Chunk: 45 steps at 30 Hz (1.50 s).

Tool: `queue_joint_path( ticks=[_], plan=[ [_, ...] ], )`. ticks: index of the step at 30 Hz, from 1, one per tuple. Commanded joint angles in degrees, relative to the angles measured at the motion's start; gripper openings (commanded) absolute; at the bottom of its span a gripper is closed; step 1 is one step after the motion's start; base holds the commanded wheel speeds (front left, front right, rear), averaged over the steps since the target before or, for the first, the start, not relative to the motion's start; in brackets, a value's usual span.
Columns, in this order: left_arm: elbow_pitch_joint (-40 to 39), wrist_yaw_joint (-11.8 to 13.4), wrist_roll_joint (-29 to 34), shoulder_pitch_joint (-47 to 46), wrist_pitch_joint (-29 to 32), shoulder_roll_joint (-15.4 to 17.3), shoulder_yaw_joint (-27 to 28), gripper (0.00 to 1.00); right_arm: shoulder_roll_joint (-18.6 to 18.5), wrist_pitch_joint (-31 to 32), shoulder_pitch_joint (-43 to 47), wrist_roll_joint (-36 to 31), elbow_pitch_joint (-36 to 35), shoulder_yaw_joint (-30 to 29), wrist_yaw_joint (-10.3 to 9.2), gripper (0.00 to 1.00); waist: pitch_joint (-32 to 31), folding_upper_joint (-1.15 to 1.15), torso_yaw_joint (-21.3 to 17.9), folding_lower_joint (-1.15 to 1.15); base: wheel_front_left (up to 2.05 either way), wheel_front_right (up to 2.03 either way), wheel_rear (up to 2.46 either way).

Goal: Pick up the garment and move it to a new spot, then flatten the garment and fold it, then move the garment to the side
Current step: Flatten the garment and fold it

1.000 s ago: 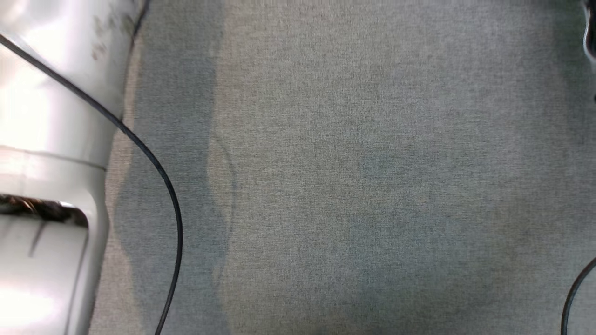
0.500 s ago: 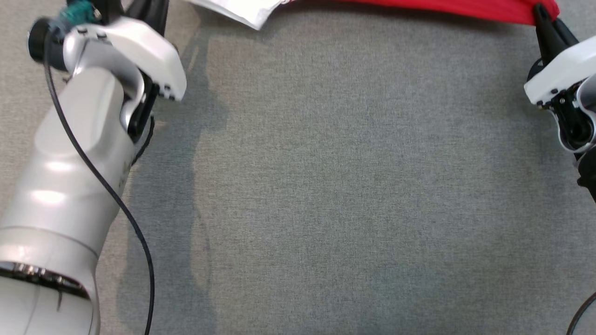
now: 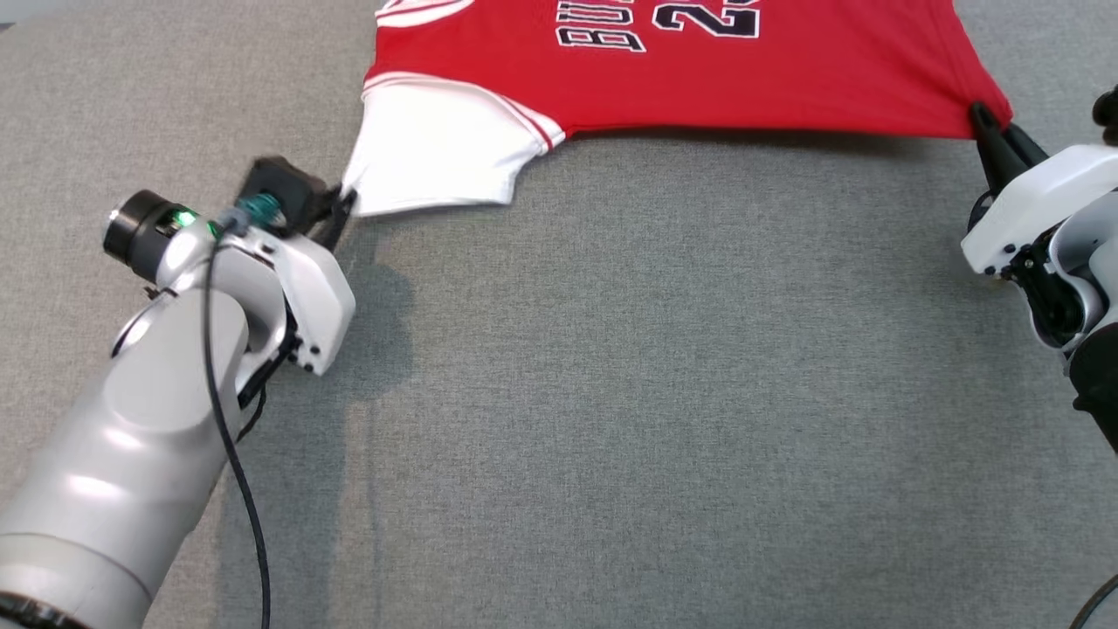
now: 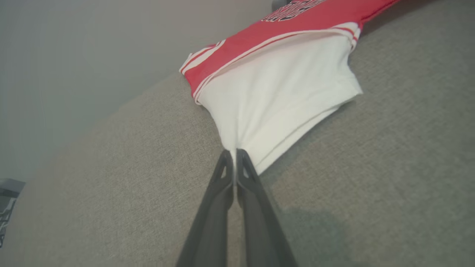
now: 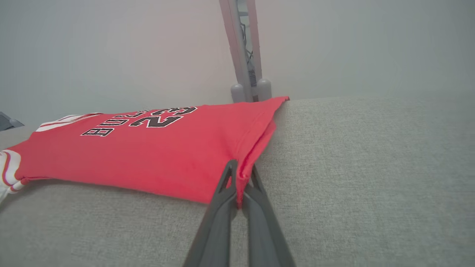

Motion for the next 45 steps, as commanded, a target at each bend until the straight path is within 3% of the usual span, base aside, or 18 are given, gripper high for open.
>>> queue_joint_path(
  ticks=[1,7,13,23,33,45],
  plan=[
    [-0.66,0.04,0.26,1.35,0.6,0.81,-1.08,0.0,-0.56,-0.43,1.03,-0.12,0.44,0.22,-0.04,0.0,-0.19,0.0,-0.14,0.0,0.0,0.0,0.0],
    [-10.59,0.0,-5.23,4.52,6.81,5.64,-7.52,0.0,0.06,-0.95,1.05,0.64,1.42,2.33,-0.04,0.0,-1.14,0.0,-0.5,0.0,0.0,0.0,0.0],
    [-22.72,-0.01,-13.36,7.21,13.79,12.54,-13.51,0.0,-0.43,0.77,2.96,0.67,1.37,6.12,-0.04,0.0,-3.51,0.0,-1.38,0.0,0.0,0.0,0.0],
    [-39.36,-0.02,-24.69,11.75,22.26,23.35,-18.37,0.0,-3.27,2.38,7.24,0.76,-1.64,13.49,-0.04,0.0,-8.24,0.0,-3.76,0.0,0.0,0.0,0.0],
    [-50.39,1.05,-30.19,16.84,26.34,28.49,-19.64,0.0,-5.77,5.22,11.92,5.24,-7.15,18.21,-0.04,0.0,-13.07,0.0,-5.19,0.0,0.0,0.0,0.0],
    [-61.6,5.04,-34.09,23.41,31.45,34.49,-22.28,0.0,-13.29,17.01,18.15,12.85,-18.45,22.4,-0.04,0.0,-16.96,0.0,-6.76,0.0,0.0,0.0,0.0]
  ],
)
